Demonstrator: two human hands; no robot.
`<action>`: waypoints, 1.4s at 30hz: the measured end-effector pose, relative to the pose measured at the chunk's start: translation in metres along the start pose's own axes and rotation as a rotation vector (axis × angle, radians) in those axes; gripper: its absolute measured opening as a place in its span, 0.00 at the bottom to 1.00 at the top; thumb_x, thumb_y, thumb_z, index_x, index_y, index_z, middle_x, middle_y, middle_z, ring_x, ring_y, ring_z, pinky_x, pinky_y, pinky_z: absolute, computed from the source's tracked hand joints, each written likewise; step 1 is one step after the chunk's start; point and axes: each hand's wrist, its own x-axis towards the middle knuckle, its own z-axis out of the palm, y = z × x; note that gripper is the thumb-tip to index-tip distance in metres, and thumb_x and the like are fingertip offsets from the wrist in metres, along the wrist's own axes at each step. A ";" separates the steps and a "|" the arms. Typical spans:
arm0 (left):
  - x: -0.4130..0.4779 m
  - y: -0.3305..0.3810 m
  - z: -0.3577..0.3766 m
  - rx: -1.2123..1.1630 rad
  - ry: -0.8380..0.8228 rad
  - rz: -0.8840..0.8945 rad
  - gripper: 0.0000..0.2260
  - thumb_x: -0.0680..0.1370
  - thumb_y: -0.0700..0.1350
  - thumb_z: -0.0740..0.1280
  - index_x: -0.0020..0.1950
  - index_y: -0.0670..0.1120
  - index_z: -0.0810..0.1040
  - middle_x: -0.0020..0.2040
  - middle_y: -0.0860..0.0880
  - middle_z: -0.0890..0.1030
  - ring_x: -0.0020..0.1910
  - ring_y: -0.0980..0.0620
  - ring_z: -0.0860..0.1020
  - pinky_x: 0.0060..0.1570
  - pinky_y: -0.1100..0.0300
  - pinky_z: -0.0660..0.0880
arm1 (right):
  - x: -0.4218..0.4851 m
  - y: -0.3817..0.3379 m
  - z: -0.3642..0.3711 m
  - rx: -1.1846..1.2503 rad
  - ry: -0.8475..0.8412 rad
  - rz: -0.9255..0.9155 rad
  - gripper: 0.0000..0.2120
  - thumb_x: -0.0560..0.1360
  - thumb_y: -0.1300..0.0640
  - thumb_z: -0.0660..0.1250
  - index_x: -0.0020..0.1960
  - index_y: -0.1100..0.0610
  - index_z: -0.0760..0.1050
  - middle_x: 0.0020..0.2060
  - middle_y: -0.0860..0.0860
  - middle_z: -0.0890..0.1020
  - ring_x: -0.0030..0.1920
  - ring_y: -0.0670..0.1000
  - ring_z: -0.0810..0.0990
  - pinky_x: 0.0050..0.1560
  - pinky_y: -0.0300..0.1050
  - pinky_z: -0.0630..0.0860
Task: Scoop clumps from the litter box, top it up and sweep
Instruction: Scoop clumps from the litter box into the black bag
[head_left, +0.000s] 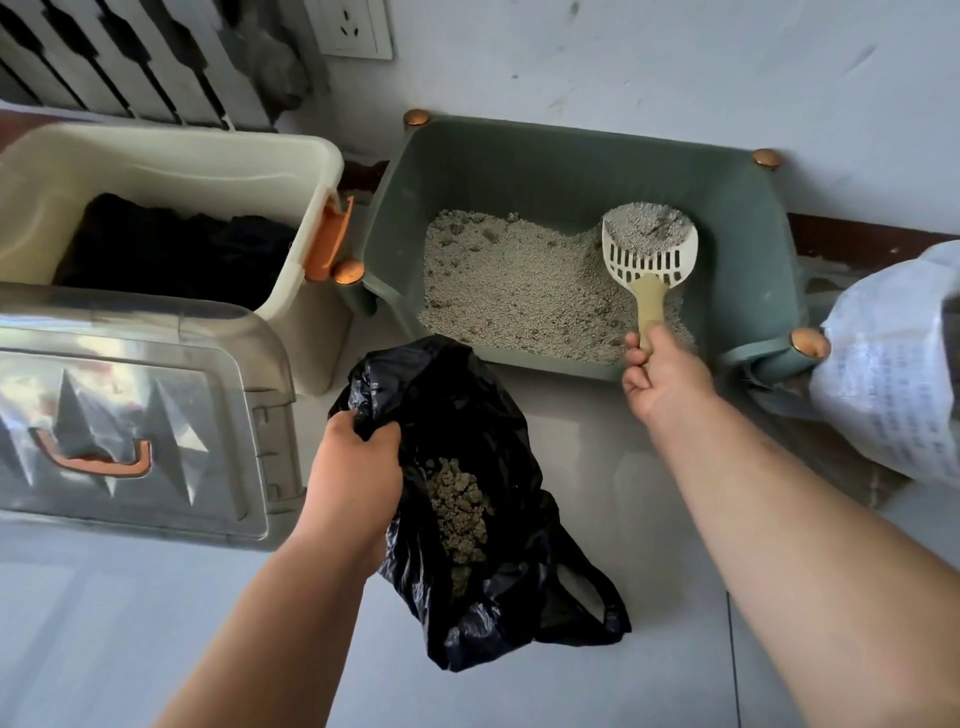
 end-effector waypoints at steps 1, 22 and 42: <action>-0.001 0.001 0.000 -0.001 -0.003 -0.004 0.05 0.82 0.41 0.61 0.55 0.45 0.75 0.43 0.43 0.77 0.40 0.46 0.75 0.38 0.55 0.71 | -0.003 0.000 -0.001 -0.003 -0.004 -0.012 0.05 0.79 0.59 0.61 0.45 0.55 0.73 0.33 0.50 0.74 0.20 0.40 0.66 0.15 0.31 0.54; -0.009 0.011 -0.022 -0.023 0.024 -0.056 0.04 0.80 0.41 0.61 0.50 0.45 0.76 0.43 0.42 0.79 0.42 0.44 0.78 0.47 0.46 0.78 | -0.052 0.005 -0.003 -0.392 -0.192 0.095 0.05 0.79 0.60 0.61 0.45 0.59 0.73 0.34 0.52 0.75 0.20 0.41 0.66 0.14 0.32 0.53; 0.001 0.015 -0.028 -0.100 -0.023 -0.121 0.03 0.82 0.42 0.62 0.53 0.47 0.75 0.46 0.38 0.82 0.41 0.45 0.80 0.42 0.52 0.77 | -0.015 0.080 0.133 -0.345 -0.239 0.244 0.10 0.82 0.58 0.56 0.42 0.58 0.66 0.32 0.51 0.70 0.18 0.41 0.64 0.13 0.32 0.53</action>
